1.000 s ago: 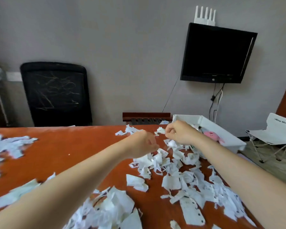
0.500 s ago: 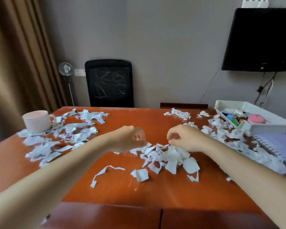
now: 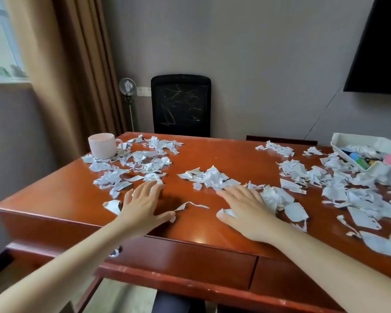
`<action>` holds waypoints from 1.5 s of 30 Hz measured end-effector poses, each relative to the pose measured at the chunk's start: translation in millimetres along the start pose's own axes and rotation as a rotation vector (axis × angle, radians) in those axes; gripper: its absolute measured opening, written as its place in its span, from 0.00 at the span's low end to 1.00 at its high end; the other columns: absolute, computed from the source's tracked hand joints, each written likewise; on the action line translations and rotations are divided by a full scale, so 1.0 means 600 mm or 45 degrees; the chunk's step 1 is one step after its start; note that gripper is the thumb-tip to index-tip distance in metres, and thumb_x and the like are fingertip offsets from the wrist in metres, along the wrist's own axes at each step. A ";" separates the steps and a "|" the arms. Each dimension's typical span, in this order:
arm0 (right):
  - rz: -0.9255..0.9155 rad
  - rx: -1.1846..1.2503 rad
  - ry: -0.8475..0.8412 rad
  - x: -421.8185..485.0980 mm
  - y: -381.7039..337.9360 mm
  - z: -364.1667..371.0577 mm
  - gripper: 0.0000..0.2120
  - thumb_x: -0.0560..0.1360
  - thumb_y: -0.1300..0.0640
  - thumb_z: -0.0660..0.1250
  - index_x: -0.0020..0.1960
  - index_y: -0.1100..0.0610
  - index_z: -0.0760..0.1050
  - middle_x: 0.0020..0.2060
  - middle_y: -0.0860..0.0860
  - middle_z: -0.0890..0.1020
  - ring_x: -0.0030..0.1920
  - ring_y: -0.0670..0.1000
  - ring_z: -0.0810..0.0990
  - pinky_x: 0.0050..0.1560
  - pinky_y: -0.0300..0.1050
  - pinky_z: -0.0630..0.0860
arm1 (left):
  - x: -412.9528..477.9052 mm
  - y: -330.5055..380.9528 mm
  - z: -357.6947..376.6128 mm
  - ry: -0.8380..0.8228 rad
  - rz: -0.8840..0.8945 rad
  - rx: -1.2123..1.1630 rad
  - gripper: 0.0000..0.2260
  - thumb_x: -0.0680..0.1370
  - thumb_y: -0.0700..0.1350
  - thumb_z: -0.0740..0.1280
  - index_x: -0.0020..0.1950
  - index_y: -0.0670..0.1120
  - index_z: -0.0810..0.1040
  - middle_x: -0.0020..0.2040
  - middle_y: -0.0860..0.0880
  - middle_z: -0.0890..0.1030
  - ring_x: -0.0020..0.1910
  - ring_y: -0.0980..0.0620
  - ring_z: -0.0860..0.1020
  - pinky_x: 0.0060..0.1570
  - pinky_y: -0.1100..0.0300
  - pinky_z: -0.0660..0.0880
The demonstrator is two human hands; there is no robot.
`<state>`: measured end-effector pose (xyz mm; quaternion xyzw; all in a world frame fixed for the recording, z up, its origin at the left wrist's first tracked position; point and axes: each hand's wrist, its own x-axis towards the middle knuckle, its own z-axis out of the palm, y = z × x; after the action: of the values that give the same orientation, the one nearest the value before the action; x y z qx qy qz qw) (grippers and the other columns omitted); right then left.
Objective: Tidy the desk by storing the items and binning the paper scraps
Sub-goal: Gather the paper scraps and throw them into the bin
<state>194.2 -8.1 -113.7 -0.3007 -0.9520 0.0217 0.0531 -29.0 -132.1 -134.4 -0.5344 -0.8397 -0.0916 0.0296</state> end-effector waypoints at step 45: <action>-0.050 0.234 0.330 0.291 0.004 0.078 0.20 0.72 0.38 0.65 0.59 0.48 0.77 0.64 0.46 0.72 0.66 0.50 0.67 0.66 0.46 0.58 | 0.151 -0.051 0.031 0.183 -0.032 -0.378 0.20 0.75 0.57 0.65 0.62 0.47 0.76 0.58 0.49 0.75 0.57 0.51 0.71 0.56 0.60 0.69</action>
<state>48.1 94.0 -144.9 -0.2762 -0.9368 0.0688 0.2033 -94.6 -60.7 -143.2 -0.5143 -0.8193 -0.2531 0.0093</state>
